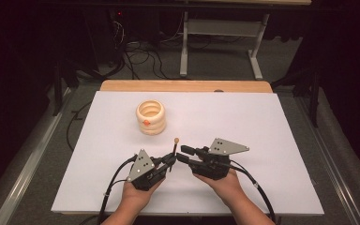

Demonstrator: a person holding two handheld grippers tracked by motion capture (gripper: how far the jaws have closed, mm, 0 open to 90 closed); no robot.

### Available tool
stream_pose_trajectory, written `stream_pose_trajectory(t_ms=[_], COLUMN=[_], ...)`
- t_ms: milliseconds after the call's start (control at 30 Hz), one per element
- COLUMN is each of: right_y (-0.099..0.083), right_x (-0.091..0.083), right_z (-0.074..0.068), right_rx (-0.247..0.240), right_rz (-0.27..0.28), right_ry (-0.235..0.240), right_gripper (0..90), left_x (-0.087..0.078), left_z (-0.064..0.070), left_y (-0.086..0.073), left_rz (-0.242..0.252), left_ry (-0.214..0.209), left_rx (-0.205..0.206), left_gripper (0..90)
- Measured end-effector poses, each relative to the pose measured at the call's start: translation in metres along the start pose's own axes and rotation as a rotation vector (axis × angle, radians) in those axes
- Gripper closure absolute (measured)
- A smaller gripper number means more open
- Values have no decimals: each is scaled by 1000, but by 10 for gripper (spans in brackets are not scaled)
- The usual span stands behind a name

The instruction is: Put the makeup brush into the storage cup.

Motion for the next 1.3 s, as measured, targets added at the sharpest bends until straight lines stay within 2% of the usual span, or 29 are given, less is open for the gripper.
stream_pose_trajectory(t_ms=[233,567,700,867,1300], right_y=[0,-4,-3,-5,-13], right_x=[-2,-6,-9,-11,-16], right_z=[2,8,11,16,28], right_rx=[-9,-22,-26,-18,-9], right_rz=[-4,-22,-14,-33,-57], right_ry=[-13,-42,-55,-82,-124], right_gripper=[606,521,461,371,224], left_x=[-4,-6,-9,-12,-19], left_z=[-6,-12,-15,-21,-31], left_y=[2,1,2,4,6], left_rz=[11,8,14,24,29], left_ry=[17,36,45,63,92], left_rx=[-13,-7,-11,-18,-30], left_gripper=[831,831,831,831,831])
Point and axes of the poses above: each handheld gripper's, and its own axes: x roughly forward along the jaws, y roughly out of its top, z roughly to its right, the point moved 6 cm from there along x, roughly forward along the jaws
